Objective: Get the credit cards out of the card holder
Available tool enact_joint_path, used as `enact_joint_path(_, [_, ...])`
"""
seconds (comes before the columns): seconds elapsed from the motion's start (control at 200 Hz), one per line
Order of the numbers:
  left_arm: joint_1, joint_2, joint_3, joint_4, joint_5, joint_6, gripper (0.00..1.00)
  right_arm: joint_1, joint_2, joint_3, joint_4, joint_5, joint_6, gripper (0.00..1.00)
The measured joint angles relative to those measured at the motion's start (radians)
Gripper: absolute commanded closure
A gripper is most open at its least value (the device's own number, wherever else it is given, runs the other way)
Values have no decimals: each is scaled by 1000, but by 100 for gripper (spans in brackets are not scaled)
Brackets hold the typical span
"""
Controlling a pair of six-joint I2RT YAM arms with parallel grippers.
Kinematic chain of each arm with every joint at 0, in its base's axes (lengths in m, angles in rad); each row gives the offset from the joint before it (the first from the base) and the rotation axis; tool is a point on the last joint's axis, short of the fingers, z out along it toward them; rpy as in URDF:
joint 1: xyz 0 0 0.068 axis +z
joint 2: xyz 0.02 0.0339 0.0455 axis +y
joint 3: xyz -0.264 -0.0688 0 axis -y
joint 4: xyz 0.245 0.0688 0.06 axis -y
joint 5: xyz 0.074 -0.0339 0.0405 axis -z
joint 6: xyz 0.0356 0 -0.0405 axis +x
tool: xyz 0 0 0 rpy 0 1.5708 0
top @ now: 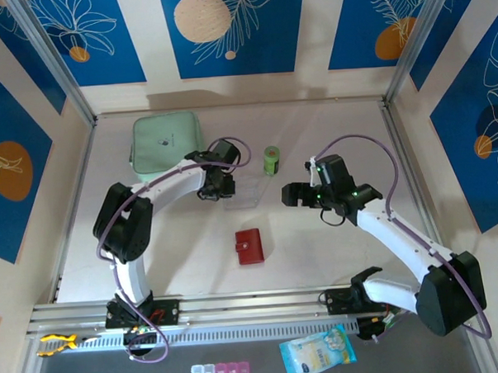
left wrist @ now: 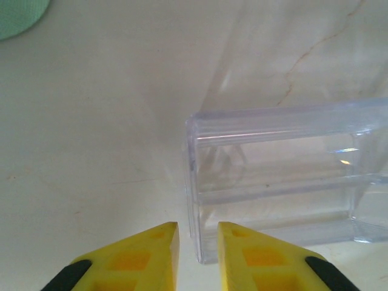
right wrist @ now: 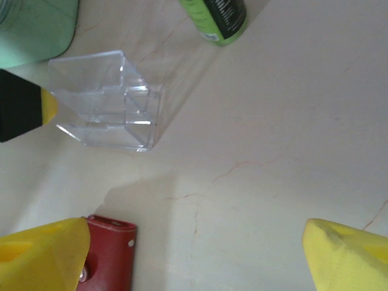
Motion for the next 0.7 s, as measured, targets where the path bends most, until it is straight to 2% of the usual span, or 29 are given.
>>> enact_joint_path(0.15, [6,-81,-17,10,9,8,72,58,47,57,-55,-12,34,15])
enact_joint_path(0.385, [63,-254,-96,22,51,63,68,228,163,121,-172,0,91,15])
enact_joint_path(0.575, [176,-378,-179,14,133,144,65,369,286,162,-209,33,180,13])
enact_joint_path(0.7, [281,-452,-209,-23,175,228,64,421,385,194,-209,49,233,9])
